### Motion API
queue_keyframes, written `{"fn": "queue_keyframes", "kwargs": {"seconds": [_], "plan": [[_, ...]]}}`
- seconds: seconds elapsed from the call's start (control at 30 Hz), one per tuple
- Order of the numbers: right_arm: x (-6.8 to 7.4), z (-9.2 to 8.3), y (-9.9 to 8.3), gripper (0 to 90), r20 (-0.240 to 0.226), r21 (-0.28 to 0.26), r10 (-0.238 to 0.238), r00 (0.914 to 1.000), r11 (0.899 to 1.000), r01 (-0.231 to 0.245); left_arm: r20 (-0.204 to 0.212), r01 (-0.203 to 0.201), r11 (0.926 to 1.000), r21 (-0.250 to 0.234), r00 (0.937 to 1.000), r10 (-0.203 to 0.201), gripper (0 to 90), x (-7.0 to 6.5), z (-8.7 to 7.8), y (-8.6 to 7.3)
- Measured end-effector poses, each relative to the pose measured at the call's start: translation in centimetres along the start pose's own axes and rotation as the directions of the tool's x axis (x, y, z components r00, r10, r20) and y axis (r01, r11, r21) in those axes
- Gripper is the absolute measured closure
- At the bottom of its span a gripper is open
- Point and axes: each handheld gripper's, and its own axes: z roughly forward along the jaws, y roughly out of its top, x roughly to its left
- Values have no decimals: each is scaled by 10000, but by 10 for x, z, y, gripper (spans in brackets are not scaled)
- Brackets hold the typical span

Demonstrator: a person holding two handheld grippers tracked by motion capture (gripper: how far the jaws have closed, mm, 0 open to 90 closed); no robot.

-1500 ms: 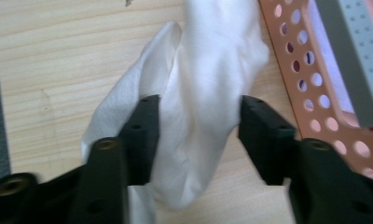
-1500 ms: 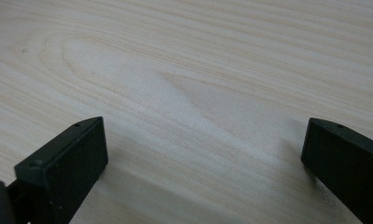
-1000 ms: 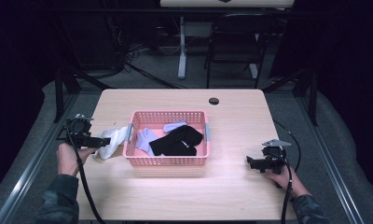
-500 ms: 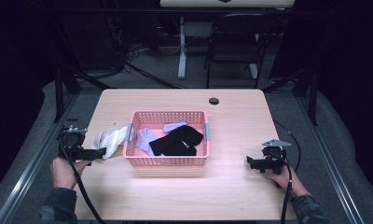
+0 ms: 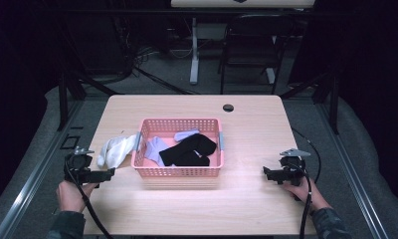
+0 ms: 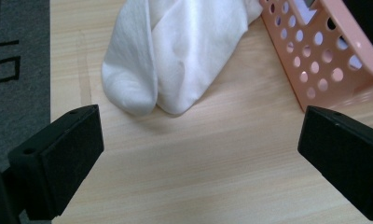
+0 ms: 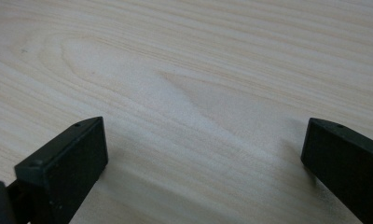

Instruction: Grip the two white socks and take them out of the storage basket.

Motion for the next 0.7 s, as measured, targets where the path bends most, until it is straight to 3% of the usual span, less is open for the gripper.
{"fn": "queue_keyframes", "kwargs": {"seconds": [0.2,0.43,0.53,0.7], "plan": [[0,0,0,0,-1,1,-1,10000,10000,1,23,118,9999,8,9999,-118,1,-3,7,-13],[0,0,0,0,-4,1,0,10000,10000,0,-152,-27,9998,199,9999,30,0,-4,16,-23],[0,0,0,0,-4,0,-1,10000,10000,1,-240,-189,9988,454,9995,200,0,-5,21,-24],[0,0,0,0,0,-1,1,10000,10000,-1,-160,-164,9989,448,9997,172,0,-4,22,-25]]}}
